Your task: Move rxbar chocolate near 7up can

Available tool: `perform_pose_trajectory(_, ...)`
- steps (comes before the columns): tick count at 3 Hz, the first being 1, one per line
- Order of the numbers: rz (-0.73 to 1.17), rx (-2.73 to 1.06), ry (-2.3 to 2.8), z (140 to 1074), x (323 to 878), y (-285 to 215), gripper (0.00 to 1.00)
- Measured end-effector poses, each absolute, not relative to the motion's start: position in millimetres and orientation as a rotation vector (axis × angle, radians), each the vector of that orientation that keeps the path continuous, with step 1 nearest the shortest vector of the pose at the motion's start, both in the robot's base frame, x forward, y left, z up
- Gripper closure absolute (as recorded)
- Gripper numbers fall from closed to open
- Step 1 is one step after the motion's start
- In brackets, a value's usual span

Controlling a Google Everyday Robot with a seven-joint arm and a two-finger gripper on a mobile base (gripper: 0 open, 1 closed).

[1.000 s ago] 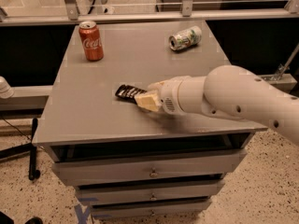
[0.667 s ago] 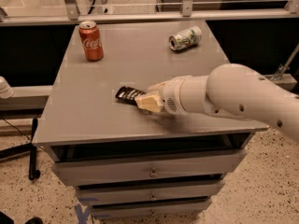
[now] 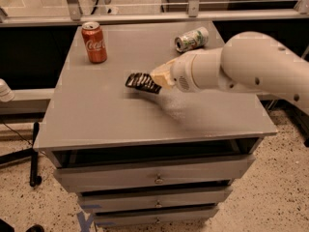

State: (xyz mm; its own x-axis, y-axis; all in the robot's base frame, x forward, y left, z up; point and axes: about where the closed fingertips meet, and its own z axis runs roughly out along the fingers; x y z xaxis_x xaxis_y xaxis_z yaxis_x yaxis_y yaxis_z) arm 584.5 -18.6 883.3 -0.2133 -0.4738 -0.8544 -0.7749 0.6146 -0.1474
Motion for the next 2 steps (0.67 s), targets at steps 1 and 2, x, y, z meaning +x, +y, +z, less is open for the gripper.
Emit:
perform_pose_trajectory(1, 0.298, -1.062, 1.795, 915, 603, -38, 1.0)
perform_pose_trajectory(2, 0.186, -1.123, 1.738, 949, 612, -65, 1.0)
